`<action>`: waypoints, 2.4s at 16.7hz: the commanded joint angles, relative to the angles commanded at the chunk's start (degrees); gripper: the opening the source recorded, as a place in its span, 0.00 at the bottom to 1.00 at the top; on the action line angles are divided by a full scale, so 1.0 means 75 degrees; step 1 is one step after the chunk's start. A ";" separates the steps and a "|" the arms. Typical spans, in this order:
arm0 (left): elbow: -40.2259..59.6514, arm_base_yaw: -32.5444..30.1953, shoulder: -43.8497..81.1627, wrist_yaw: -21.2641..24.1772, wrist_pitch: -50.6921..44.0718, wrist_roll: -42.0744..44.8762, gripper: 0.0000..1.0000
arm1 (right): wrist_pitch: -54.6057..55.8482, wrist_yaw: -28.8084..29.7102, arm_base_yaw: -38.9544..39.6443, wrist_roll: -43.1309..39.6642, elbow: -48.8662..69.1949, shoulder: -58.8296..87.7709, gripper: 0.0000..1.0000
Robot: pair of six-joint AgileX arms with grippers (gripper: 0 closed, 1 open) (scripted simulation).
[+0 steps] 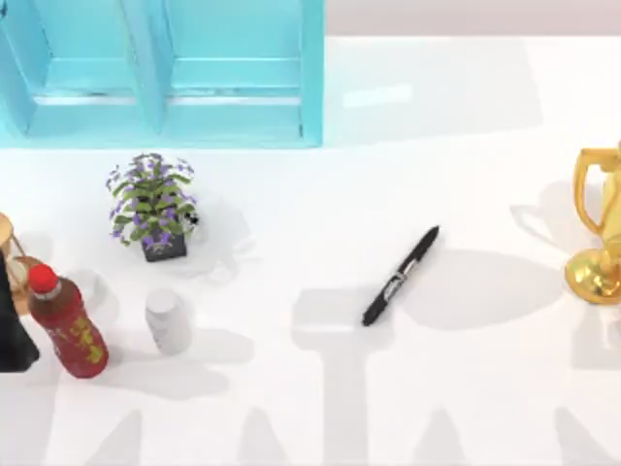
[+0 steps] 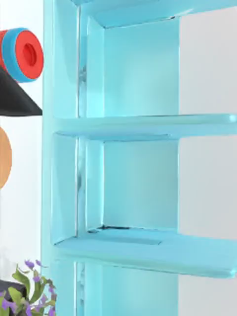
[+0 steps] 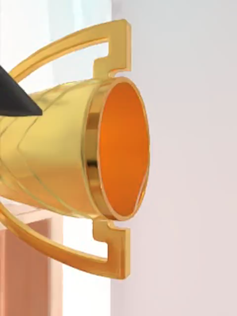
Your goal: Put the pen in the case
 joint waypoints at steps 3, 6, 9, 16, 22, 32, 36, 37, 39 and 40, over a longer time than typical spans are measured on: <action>0.0000 0.0000 0.0000 0.0000 0.0000 0.0000 1.00 | -0.0042 -0.0003 0.0048 0.0070 0.0075 0.0075 1.00; 0.0000 0.0000 0.0000 0.0000 0.0000 0.0000 1.00 | -0.0445 -0.0012 0.0454 0.0677 0.0761 0.0785 1.00; 0.0000 0.0000 0.0000 0.0000 0.0000 0.0000 1.00 | -0.1228 -0.0009 0.1109 0.1720 0.2069 0.2218 1.00; 0.0000 0.0000 0.0000 0.0000 0.0000 0.0000 1.00 | -0.4036 0.0003 0.2809 0.4783 0.6381 0.7539 1.00; 0.0000 0.0000 0.0000 0.0000 0.0000 0.0000 1.00 | -0.6555 -0.0057 0.3732 0.7147 1.0169 1.2558 1.00; 0.0000 0.0000 0.0000 0.0000 0.0000 0.0000 1.00 | -0.8376 -0.0239 0.3990 0.8853 1.3373 1.6354 1.00; 0.0000 0.0000 0.0000 0.0000 0.0000 0.0000 1.00 | -0.8359 -0.0233 0.3951 0.8844 1.3351 1.6339 1.00; 0.0000 0.0000 0.0000 0.0000 0.0000 0.0000 1.00 | -0.8334 -0.0234 0.3955 0.8843 1.3336 1.6355 1.00; 0.0000 0.0000 0.0000 0.0000 0.0000 0.0000 1.00 | -0.8058 -0.0236 0.3978 0.8845 1.3176 1.6508 1.00; 0.0000 0.0000 0.0000 0.0000 0.0000 0.0000 1.00 | -0.7811 -0.0236 0.3991 0.8854 1.3053 1.6629 1.00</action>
